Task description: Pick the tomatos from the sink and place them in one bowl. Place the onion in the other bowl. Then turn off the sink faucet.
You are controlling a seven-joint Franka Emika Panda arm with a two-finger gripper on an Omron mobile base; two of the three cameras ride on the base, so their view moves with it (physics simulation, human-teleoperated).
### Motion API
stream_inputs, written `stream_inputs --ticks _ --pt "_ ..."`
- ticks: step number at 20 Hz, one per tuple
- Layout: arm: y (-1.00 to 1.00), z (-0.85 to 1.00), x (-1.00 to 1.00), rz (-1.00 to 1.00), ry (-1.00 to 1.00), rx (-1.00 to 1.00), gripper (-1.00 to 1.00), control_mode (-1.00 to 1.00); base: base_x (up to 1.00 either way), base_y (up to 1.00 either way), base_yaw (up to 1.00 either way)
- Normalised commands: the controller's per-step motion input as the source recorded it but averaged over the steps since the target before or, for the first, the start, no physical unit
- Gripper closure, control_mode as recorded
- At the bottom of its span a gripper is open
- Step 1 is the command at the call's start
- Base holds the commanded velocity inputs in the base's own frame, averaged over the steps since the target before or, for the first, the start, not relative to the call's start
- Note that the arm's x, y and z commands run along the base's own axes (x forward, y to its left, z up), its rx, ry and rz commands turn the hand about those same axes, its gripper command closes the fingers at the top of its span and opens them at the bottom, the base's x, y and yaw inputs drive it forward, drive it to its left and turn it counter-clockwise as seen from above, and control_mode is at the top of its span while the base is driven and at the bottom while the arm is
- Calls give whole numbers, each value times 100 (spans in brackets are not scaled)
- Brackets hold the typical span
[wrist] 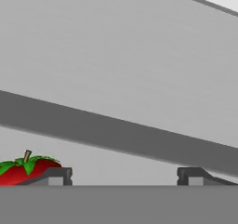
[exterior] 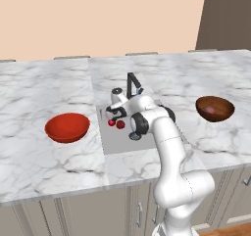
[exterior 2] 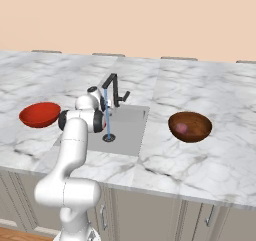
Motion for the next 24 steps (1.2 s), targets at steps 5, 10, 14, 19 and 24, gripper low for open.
stream_inputs --ticks 5,10,14,19,24 --pt "23 -5 -20 0 0 1 -100 -100 0 0 0" --pt "4 -7 -18 0 -2 1 -100 -100 0 0 0" --pt "0 0 -20 0 -12 1 -100 -100 0 0 0" --pt "0 -6 -27 0 -11 2 -100 -100 0 0 0" --pt "-5 -36 -24 0 -2 6 -100 -100 0 0 0"
